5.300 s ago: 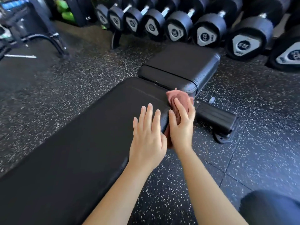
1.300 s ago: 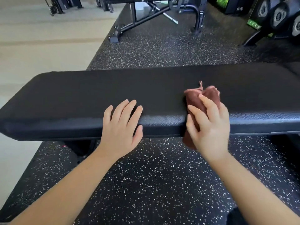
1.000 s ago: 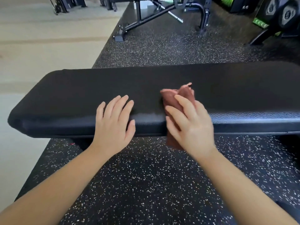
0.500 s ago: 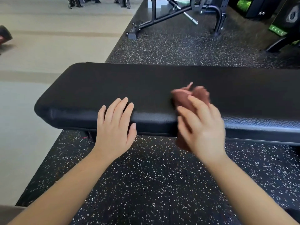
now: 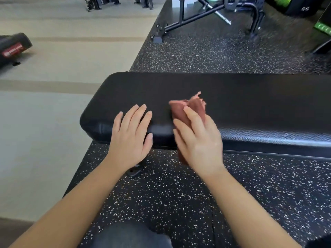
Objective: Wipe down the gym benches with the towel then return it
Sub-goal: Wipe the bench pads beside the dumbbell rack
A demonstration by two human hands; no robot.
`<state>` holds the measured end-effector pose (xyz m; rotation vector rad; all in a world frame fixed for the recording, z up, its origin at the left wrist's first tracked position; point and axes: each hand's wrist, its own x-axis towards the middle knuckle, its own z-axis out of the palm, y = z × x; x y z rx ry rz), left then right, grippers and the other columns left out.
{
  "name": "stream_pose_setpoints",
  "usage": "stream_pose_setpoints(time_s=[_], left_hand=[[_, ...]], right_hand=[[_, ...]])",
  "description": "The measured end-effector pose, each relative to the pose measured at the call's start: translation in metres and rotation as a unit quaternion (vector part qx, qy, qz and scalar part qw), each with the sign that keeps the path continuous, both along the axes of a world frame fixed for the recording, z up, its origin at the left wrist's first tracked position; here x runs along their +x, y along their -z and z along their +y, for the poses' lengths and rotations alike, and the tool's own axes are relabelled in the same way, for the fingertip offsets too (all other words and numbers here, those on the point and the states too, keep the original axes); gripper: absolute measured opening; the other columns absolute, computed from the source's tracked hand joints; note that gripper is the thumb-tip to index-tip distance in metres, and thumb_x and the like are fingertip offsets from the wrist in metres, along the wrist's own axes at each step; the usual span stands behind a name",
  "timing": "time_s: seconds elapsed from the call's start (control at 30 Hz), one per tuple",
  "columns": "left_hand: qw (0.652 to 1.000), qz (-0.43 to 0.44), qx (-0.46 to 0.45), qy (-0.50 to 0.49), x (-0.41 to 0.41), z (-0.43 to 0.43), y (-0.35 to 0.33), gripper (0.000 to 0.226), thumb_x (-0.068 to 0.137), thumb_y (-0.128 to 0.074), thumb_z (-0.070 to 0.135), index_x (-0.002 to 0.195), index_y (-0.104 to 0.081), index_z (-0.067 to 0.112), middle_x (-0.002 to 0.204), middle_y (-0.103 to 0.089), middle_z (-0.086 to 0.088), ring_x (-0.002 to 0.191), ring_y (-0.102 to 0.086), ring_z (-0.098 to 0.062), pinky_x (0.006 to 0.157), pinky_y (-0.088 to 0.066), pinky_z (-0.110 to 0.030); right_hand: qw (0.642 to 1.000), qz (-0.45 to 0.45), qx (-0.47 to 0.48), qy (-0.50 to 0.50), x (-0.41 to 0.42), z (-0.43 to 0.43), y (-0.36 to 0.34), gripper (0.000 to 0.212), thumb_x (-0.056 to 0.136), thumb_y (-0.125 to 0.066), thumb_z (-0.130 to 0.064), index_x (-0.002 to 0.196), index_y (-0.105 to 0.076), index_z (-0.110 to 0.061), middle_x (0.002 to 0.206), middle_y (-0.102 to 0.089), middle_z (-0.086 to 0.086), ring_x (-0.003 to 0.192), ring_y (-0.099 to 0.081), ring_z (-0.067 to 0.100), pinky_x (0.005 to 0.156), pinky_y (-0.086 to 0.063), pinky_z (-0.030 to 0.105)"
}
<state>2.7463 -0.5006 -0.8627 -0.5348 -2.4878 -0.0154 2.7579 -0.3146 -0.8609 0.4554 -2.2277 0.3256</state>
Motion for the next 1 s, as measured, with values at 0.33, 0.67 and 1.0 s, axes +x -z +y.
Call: stream_pose_setpoints(time_s=[0.33,0.67,1.0], left_hand=[[0.996,0.003,0.078,-0.044,-0.009,-0.049,0.007,0.048,0.085,-0.039,0.026,0.126,-0.048,0.001,0.134,-0.049,-0.018,0.126,-0.04,-0.033,0.102,-0.028,-0.052],[0.994,-0.007,0.1,-0.044,-0.011,-0.065,0.012,0.05,0.084,-0.039,0.024,0.125,-0.05,-0.002,0.135,-0.048,-0.02,0.126,-0.039,-0.034,0.102,-0.028,-0.054],[0.982,-0.019,0.142,-0.12,-0.005,-0.125,0.004,0.052,0.084,-0.032,0.021,0.126,-0.048,-0.005,0.135,-0.047,-0.022,0.125,-0.041,-0.038,0.099,-0.029,-0.055]], right_hand=[[0.991,0.015,-0.091,0.097,-0.01,-0.065,0.004,0.026,0.084,-0.062,-0.03,0.089,-0.072,-0.006,0.109,-0.065,0.018,0.086,-0.06,0.042,0.073,-0.049,0.041],[0.995,-0.025,0.076,-0.055,-0.012,-0.032,0.003,0.052,0.084,-0.055,-0.052,0.113,-0.064,-0.01,0.127,-0.054,0.023,0.099,-0.052,0.038,0.083,-0.047,0.044],[0.995,-0.044,0.002,-0.091,-0.027,-0.153,-0.001,0.029,0.084,-0.058,-0.033,0.098,-0.069,-0.01,0.118,-0.06,0.021,0.092,-0.06,0.041,0.072,-0.05,0.043]])
